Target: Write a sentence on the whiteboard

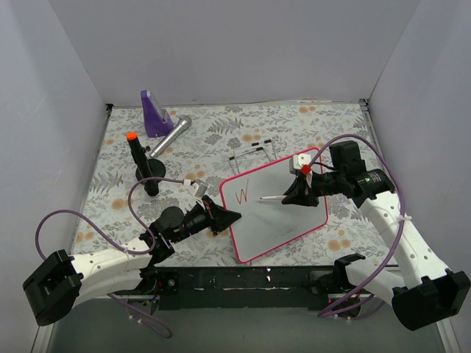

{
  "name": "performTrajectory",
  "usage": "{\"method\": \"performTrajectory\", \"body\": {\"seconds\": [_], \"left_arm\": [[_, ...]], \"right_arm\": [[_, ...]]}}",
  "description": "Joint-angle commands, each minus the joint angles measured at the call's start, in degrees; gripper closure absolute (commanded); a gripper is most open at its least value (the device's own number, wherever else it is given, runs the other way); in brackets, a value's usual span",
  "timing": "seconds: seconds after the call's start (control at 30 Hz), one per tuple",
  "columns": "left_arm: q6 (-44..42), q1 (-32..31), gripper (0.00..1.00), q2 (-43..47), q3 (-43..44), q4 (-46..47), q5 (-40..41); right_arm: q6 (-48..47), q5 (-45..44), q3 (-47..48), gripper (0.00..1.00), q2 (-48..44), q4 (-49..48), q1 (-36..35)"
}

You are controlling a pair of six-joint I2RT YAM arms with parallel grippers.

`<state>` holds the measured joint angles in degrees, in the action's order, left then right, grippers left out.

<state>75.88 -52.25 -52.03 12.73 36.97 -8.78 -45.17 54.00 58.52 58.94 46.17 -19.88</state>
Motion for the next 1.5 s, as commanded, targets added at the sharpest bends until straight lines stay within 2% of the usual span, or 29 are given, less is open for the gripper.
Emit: {"method": "performTrajectory", "body": {"seconds": [0.0, 0.27, 0.67, 1.47], "left_arm": [[-0.5, -0.3, 1.0, 0.6, 0.5, 5.1, 0.1], [-0.4, -0.3, 1.0, 0.3, 0.7, 5.0, 0.2], [-0.1, -0.3, 1.0, -0.3, 0.8, 5.8, 0.8], [0.5, -0.3, 1.0, -1.3, 0.7, 7.3, 1.4]], "right_arm": [[0.8, 1.1, 1.5, 0.99, 0.3, -1.5, 0.2], [2.6, -1.0, 2.6, 0.99, 1.1, -3.3, 0.2], [10.1, -4.8, 1.9, 0.99, 2.9, -9.9, -0.2], [12.5, -7.6, -2.9, 0.99, 4.5, -14.4, -4.2]]}}
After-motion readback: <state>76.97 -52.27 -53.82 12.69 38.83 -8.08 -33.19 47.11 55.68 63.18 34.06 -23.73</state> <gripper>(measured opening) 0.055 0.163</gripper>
